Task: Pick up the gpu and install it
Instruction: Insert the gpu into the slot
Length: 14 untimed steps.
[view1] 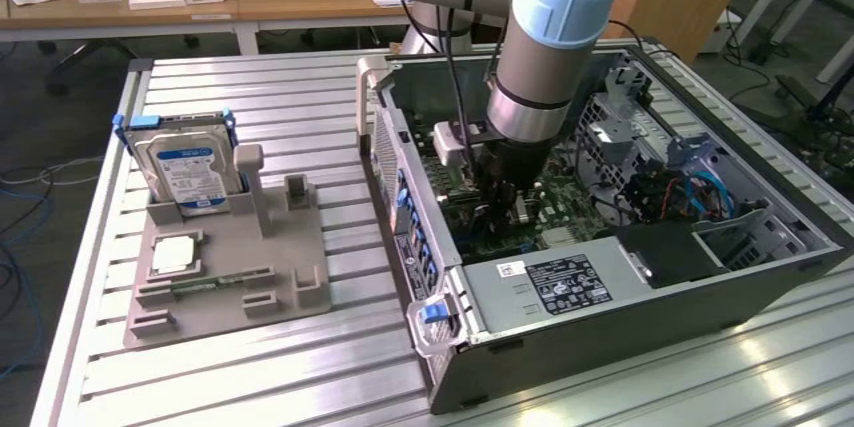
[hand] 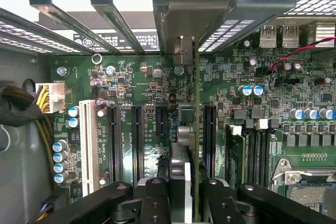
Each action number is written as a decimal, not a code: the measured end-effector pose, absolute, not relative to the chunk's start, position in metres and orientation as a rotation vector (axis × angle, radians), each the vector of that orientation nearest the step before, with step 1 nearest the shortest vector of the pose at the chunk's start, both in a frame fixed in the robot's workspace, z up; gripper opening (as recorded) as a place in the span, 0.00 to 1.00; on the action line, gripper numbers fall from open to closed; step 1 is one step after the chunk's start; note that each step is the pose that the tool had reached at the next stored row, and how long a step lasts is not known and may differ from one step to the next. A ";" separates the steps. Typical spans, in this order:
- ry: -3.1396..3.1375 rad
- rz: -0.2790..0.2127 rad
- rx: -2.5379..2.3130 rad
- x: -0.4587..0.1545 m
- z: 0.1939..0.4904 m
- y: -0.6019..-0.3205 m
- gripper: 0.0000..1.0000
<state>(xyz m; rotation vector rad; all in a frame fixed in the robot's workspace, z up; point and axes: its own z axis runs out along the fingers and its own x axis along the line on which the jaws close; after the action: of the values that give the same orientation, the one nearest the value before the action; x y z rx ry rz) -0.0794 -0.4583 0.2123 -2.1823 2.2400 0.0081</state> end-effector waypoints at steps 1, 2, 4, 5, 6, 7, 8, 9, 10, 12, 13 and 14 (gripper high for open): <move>2.240 0.010 -2.181 -0.080 0.212 -0.458 0.29; 2.239 0.009 -2.181 -0.079 0.212 -0.458 0.29; 2.240 0.008 -2.182 -0.079 0.212 -0.458 0.35; 2.240 0.008 -2.182 -0.079 0.213 -0.458 0.35; 2.240 0.008 -2.182 -0.079 0.214 -0.458 0.35; 2.240 0.008 -2.182 -0.079 0.215 -0.458 0.35; 2.240 0.008 -2.182 -0.079 0.218 -0.458 0.35; 2.240 0.007 -2.182 -0.079 0.221 -0.458 0.35; 2.239 0.007 -2.182 -0.079 0.225 -0.458 0.35; 2.239 0.006 -2.181 -0.079 0.233 -0.458 0.35; 2.239 0.005 -2.181 -0.079 0.237 -0.458 0.35; 2.238 0.005 -2.181 -0.079 0.241 -0.458 0.35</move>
<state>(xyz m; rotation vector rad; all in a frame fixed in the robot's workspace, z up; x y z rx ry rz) -0.0794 -0.4583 0.2411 -2.1809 2.2385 0.0050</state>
